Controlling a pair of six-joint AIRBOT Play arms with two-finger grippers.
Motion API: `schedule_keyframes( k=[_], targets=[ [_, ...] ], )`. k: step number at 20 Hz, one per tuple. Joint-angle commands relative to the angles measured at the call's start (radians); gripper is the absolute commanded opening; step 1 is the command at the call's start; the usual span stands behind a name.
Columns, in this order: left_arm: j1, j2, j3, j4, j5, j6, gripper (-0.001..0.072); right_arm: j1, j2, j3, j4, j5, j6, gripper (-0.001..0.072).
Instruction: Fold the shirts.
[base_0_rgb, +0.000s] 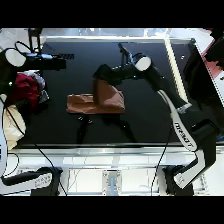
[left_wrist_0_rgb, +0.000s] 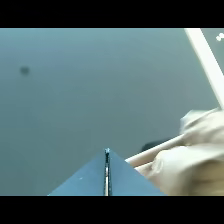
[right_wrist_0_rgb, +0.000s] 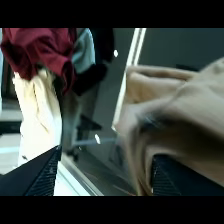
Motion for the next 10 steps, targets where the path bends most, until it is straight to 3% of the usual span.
schedule_keyframes(
  k=[1,3,6,10],
  targets=[
    [0.017,0.019,0.001,0.005,-0.018,0.000,0.0015,0.040,-0.032,0.019,0.094,-0.047,-0.028,0.0593],
    [0.017,0.019,0.001,0.005,-0.018,0.000,0.0015,0.031,-0.032,0.064,0.053,0.045,-0.064,0.0592],
    [0.017,0.019,0.001,0.005,-0.019,0.000,0.0015,-0.027,-0.032,0.112,-0.061,0.065,-0.005,0.0593],
    [0.017,0.019,0.001,0.005,-0.018,0.000,0.0015,-0.133,-0.032,0.145,-0.082,0.255,0.000,0.0592]
  ],
)
